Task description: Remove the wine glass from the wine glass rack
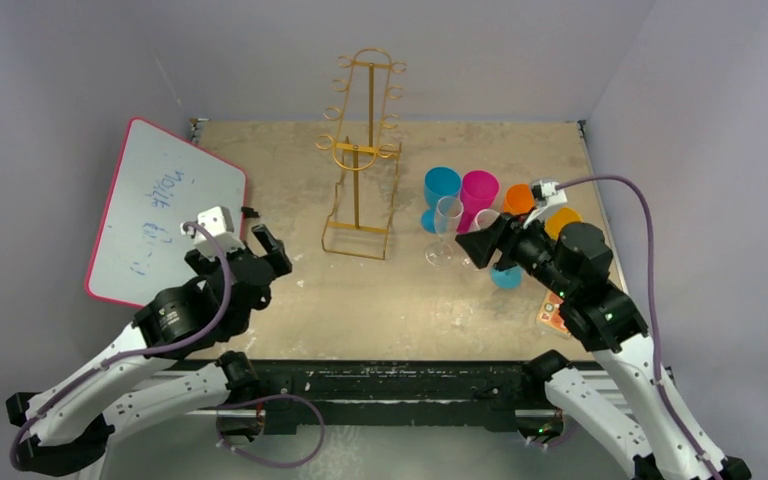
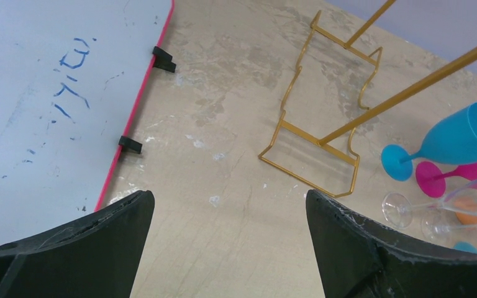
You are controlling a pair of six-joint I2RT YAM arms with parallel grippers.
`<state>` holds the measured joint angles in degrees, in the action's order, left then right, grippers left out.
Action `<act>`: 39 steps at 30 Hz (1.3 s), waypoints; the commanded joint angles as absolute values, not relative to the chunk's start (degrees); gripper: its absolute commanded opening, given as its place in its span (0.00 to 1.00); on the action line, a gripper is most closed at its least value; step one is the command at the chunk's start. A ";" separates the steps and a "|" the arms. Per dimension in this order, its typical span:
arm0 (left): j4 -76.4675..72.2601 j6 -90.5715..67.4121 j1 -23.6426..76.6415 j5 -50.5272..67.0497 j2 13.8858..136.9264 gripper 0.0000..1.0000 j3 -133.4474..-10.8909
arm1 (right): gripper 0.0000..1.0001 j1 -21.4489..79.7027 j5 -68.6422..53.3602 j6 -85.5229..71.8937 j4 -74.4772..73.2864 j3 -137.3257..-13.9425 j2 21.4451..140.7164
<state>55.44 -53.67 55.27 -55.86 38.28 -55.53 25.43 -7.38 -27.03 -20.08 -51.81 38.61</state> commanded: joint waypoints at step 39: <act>43.90 -22.37 2.58 -36.16 58.40 1.00 -79.95 | 1.00 25.19 15.92 -13.76 -8.31 -56.82 33.41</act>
<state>50.17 -28.93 19.79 -52.97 59.88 -73.34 25.43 3.97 -14.81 -5.30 -53.12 33.65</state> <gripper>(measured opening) 0.997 0.998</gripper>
